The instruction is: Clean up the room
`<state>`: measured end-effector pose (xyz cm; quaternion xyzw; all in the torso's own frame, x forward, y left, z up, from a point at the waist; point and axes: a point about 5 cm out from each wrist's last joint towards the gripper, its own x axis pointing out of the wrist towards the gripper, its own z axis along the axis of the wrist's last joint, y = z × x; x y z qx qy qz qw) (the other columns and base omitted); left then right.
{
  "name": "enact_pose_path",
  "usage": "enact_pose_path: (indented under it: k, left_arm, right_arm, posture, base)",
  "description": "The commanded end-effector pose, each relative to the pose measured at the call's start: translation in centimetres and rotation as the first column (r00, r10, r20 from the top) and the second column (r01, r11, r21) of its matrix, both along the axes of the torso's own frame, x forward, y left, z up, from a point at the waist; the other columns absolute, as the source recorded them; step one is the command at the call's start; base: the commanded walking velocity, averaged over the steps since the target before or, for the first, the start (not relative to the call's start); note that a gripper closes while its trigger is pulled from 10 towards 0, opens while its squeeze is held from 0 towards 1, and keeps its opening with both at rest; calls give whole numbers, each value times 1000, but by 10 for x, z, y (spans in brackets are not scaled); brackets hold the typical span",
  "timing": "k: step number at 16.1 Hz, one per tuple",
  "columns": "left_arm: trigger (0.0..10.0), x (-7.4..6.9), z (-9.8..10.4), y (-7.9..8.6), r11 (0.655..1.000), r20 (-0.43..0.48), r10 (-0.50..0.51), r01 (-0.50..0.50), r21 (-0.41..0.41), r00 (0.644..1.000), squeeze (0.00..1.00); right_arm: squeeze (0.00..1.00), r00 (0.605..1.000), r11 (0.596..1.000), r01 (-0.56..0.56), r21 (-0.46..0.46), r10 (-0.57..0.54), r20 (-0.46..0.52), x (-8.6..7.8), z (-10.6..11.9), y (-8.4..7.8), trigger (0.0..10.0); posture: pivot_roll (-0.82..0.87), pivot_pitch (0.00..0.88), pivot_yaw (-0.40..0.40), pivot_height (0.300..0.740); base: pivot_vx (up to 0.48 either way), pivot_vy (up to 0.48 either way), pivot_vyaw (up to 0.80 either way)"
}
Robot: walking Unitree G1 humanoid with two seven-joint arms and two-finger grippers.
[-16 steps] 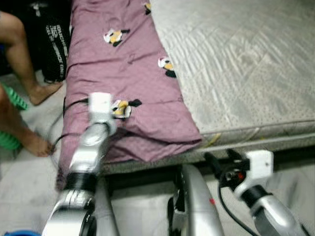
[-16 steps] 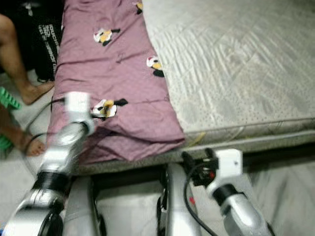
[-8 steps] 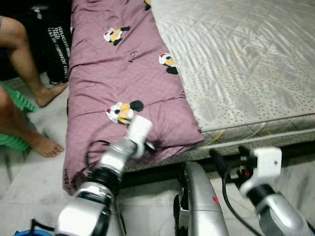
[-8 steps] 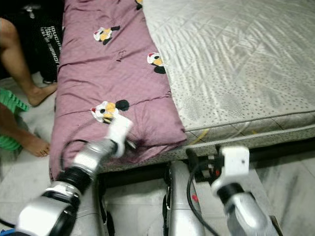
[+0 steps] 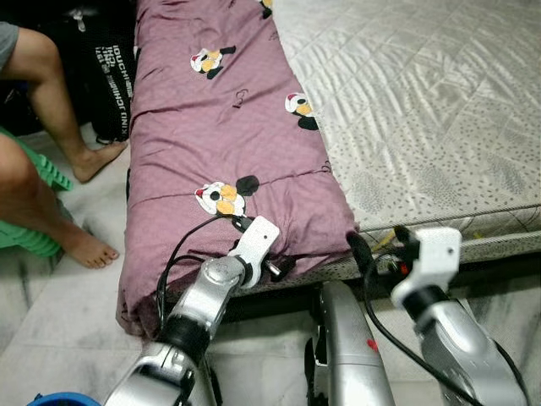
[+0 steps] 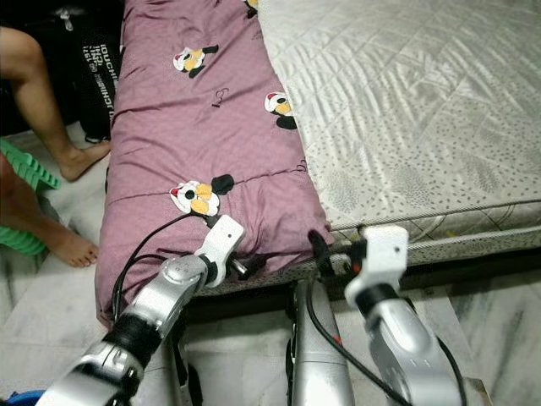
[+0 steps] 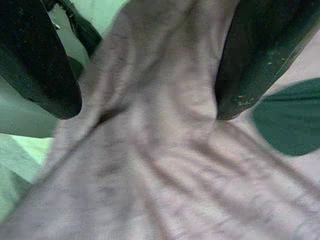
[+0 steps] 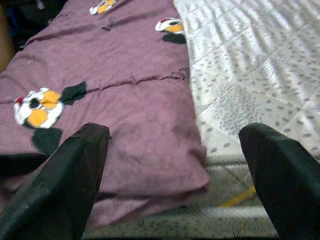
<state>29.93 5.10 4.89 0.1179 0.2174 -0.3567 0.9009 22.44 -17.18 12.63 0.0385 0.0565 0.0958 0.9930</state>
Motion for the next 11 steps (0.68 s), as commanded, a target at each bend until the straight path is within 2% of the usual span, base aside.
enact_pose_path:
  k: [1,3,4,5,8,9,10,11]
  left_arm:
    - [10000,-7,0,-3,998,0,-51,51,21,999,0]
    - [10000,0,16,4,999,156,16,-23,48,988,0]
    - [10000,3,27,9,995,231,98,-100,-2,968,0]
    - [10000,1,42,21,975,306,220,-198,-101,926,0]
    - [10000,-13,51,47,926,330,372,-321,-200,868,0]
    - [10000,-22,50,66,872,316,484,-423,-245,816,0]
    - [10000,-32,53,89,799,312,599,-523,-297,738,0]
    - [10000,-38,61,107,738,328,673,-580,-344,663,0]
  right_arm:
    - [0,1000,1000,0,-4,0,9,4,-1,3,10000]
    - [0,1000,1000,5,-7,-5,29,12,0,3,10000]
    - [0,999,1000,15,-13,-14,42,16,1,3,10000]
    - [0,997,999,39,-25,-37,68,23,2,2,10000]
    - [0,990,993,102,-52,-96,103,35,2,-2,10000]
    - [0,985,988,138,-74,-129,116,41,2,-4,10000]
    - [0,982,985,159,-71,-150,119,48,0,-3,10000]
    - [0,981,983,168,-74,-159,115,53,-2,-2,10000]
  posture:
    - [-40,99,22,524]
    - [-26,79,17,524]
    - [-18,69,12,524]
    - [-8,55,7,524]
    - [15,33,-2,524]
    - [32,24,-8,524]
    - [48,15,-16,524]
    - [56,12,-23,524]
  base:
    - [0,0,0]
    - [0,0,0]
    - [0,0,0]
    - [0,0,0]
    - [0,0,0]
    - [0,0,0]
    - [0,0,0]
    - [0,0,0]
